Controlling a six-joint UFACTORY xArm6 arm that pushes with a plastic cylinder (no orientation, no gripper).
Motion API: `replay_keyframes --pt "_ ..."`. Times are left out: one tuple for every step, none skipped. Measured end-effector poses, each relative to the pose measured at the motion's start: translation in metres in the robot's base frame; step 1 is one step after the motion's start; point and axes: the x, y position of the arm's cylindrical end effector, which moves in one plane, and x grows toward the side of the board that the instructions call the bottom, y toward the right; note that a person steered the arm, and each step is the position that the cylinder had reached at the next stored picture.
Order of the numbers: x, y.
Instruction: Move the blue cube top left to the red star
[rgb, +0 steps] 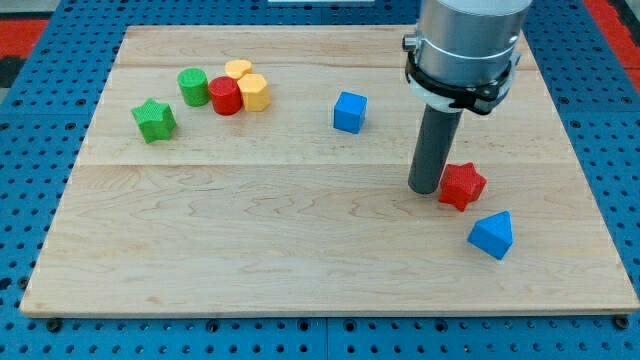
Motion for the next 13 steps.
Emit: replay_keyframes --pt "0.000 0.026" --pt "-0.006 -0.007" --pt "-0.024 -0.136" --pt "-0.055 -0.235" --pt "-0.094 -0.275" --pt "-0.113 -0.158" --pt "-0.113 -0.047" --pt "-0.113 0.017" --pt "-0.120 -0.005" --pt "-0.122 0.005" --pt "-0.126 0.058" --pt "-0.140 0.076" --pt "-0.112 0.120"
